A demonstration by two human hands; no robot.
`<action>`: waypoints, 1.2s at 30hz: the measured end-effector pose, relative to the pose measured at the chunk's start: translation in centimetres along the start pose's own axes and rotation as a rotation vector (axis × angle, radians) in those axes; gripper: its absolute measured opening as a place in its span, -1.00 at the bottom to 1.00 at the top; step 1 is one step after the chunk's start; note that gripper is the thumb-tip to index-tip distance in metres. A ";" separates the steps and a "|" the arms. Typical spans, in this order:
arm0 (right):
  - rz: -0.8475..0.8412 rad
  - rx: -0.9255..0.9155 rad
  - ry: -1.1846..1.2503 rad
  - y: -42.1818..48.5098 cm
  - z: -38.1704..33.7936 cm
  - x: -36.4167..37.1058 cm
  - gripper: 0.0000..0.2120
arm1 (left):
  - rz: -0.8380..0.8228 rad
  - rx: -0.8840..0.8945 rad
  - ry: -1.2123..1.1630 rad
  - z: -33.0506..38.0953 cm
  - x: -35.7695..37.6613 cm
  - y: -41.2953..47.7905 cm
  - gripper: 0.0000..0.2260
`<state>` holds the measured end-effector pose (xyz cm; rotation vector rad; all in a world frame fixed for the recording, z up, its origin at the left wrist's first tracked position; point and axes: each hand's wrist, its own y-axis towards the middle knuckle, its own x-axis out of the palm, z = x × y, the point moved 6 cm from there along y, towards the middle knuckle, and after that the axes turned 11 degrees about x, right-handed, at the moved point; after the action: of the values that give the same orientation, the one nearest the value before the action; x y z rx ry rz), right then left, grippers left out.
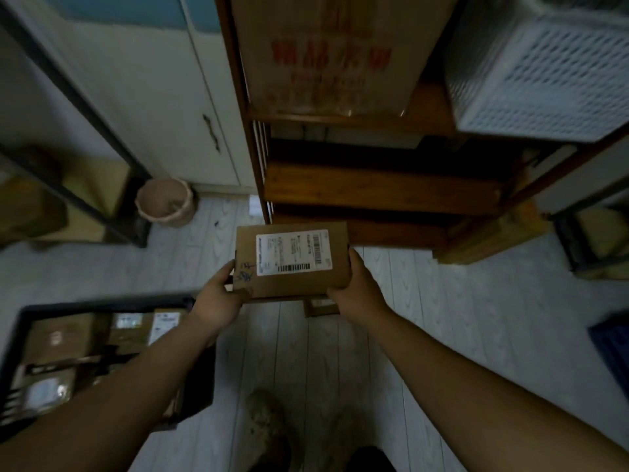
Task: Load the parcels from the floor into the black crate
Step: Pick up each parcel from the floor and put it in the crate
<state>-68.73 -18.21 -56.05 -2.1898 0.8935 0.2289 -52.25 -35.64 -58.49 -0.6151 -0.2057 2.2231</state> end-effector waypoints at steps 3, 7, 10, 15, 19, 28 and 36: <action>0.017 -0.092 0.027 -5.3 -4.3 -1.7 -0.40 | 0.038 0.062 0.027 5.2 -3.7 -3.7 -0.45; -0.008 -0.226 0.076 -11.0 -8.8 -2.1 -0.53 | 0.134 0.126 0.053 9.4 -8.2 -9.5 -0.44; -0.061 -0.295 0.023 -14.9 -11.1 -0.6 -0.45 | 0.217 0.161 0.055 11.1 -11.8 -14.5 -0.44; -0.105 -0.364 -0.001 -21.0 -14.2 2.6 -0.34 | 0.311 0.174 0.068 12.8 -17.9 -21.4 -0.44; -0.130 -0.416 -0.008 -24.8 -16.0 6.2 -0.32 | 0.343 0.164 0.046 11.2 -22.9 -25.0 -0.43; -0.178 -0.424 -0.018 -30.0 -18.9 21.6 -0.38 | 0.339 0.129 0.056 2.2 -36.6 -30.7 -0.43; -0.134 -0.427 -0.075 -30.7 -21.6 29.9 -0.35 | 0.337 0.122 0.091 -1.6 -44.7 -30.3 -0.44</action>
<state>-28.60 -34.53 -35.50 -2.6026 0.6987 0.4681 -6.24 -48.88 -33.42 -0.7241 0.0871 2.4999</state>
